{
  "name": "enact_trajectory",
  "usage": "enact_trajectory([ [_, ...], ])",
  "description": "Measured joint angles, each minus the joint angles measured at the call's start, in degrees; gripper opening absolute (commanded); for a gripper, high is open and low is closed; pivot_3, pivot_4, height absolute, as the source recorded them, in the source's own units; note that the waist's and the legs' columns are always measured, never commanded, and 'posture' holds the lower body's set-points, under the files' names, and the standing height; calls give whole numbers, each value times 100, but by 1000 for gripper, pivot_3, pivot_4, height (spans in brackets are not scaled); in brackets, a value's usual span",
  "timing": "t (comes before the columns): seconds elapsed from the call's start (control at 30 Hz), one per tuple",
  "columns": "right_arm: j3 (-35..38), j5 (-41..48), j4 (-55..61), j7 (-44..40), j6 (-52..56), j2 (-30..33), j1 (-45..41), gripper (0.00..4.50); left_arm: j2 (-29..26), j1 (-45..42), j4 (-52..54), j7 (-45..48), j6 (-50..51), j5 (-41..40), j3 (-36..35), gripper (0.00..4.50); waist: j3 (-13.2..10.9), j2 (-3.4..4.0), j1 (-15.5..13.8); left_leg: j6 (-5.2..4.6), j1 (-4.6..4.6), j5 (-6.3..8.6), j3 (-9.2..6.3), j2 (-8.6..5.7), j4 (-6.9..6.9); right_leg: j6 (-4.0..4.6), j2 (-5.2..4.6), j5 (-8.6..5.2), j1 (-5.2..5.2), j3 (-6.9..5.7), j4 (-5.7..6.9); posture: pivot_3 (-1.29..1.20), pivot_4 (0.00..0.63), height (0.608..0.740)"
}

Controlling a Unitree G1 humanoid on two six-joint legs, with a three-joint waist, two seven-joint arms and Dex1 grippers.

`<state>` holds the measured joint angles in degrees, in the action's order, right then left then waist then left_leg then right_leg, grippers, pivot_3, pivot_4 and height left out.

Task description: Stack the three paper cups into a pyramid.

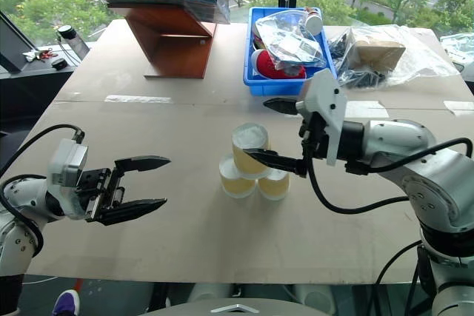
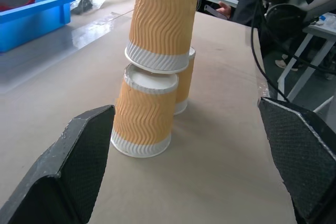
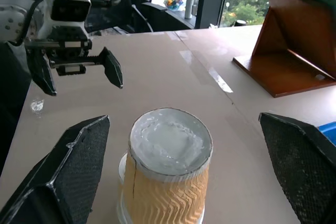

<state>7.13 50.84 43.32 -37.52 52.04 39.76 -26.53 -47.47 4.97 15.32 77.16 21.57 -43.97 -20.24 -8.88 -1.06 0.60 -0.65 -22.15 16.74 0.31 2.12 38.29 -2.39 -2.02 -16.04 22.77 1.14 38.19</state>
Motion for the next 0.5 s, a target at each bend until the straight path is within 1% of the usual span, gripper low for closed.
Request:
enact_trajectory([
  [0.1, 900, 185, 354, -188, -211, 253, 1045, 4496, 98, -7, -16, -323, 44, 113, 46, 4500, 0, -1, -21, 0, -19, 0, -22, -1, 1, 0, 0, 0, -3, -7, -15, 0, 150, 740],
  [0.2, 2189, 244, 791, -618, -506, 367, 2872, 4496, 185, 22, -36, -731, 62, 237, 13, 4500, 1, -2, -78, 0, -42, 0, -43, -3, 2, -1, 0, 0, 2, -25, -25, 0, 150, 740],
  [0.23, 2749, 171, 964, -887, -683, 295, 3749, 4496, 185, 111, -61, -842, 48, 342, -18, 4500, 2, 0, -94, 0, -39, 0, -43, -2, 2, -1, 2, 0, 2, -23, -22, 0, 150, 740],
  [0.27, 2895, 132, 1003, -976, -743, 253, 3963, 4496, 182, 164, -80, -870, 42, 366, -40, 4500, 2, 0, -76, 0, -35, 0, -42, -2, 3, -1, 5, 1, 2, -22, -20, 0, 150, 740],
  [0.3, 3211, 7, 1124, -1193, -1022, 130, 4541, 4496, 175, 170, -108, -885, 14, 466, -2, 4500, 4, 3, -69, 0, -31, -1, -45, -3, 2, 0, 4, 2, -2, -21, -15, 0, 150, 740],
  [0.37, 3477, -244, 1206, -1544, -1386, -91, 5435, 4496, 116, 310, -266, -869, -79, 611, -19, 4500, 5, 4, -63, 0, 8, -1, -45, -1, 0, 1, 13, 0, -37, -24, -17, 0, 150, 740],
  [0.4, 3545, -383, 1185, -1689, -1526, -188, 5715, 4496, 115, 354, -394, -864, -93, 678, -22, 4500, 2, 5, -37, 0, 37, 0, -37, 1, -2, 2, 17, -2, -61, -25, -19, 0, 150, 740],
  [0.5, 3658, -831, 1145, -2087, -2173, -342, 6410, 4496, 69, 404, -525, -713, -179, 774, -1, 4500, 5, 1, 3, 0, 47, 0, -29, 3, 2, 1, 16, -4, -66, -22, -20, 0, 150, 740],
])
